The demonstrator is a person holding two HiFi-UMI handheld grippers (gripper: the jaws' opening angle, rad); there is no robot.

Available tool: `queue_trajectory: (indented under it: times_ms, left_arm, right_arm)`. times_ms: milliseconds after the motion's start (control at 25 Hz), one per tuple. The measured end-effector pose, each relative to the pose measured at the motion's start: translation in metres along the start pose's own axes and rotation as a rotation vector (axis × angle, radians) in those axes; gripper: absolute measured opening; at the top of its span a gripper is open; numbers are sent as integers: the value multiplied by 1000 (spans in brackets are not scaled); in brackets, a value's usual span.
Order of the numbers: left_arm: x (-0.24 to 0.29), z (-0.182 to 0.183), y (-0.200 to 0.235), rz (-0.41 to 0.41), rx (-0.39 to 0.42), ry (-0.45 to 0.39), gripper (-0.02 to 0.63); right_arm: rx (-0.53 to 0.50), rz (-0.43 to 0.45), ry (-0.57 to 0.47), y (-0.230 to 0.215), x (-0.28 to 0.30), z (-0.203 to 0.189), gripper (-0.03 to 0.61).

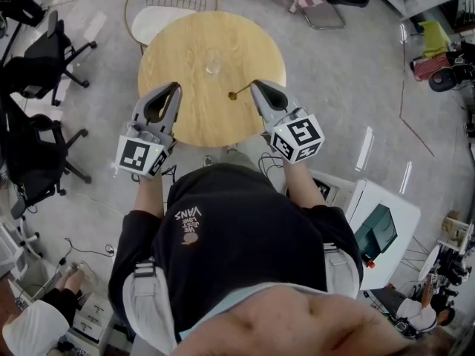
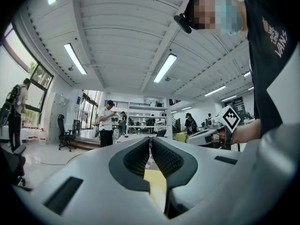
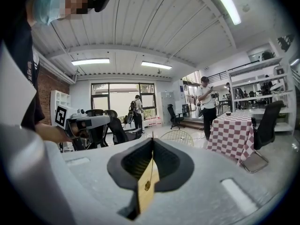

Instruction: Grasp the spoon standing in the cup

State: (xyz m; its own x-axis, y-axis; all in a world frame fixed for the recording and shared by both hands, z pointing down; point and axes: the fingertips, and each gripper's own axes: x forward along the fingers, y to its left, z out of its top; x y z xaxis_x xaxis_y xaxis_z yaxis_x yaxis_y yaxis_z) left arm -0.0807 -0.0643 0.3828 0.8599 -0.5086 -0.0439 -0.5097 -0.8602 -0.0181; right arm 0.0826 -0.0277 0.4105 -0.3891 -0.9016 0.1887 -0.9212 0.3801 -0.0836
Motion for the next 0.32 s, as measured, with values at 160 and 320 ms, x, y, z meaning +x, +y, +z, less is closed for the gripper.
queue_trajectory:
  times_ms: [160, 320]
  left_arm:
    - [4, 0, 2, -2, 1, 2, 23]
    - [10, -3, 1, -7, -1, 4, 23]
  right_arm:
    - [-7, 7, 2, -2, 4, 1, 2]
    - [-11, 13, 6, -5, 6, 0, 2]
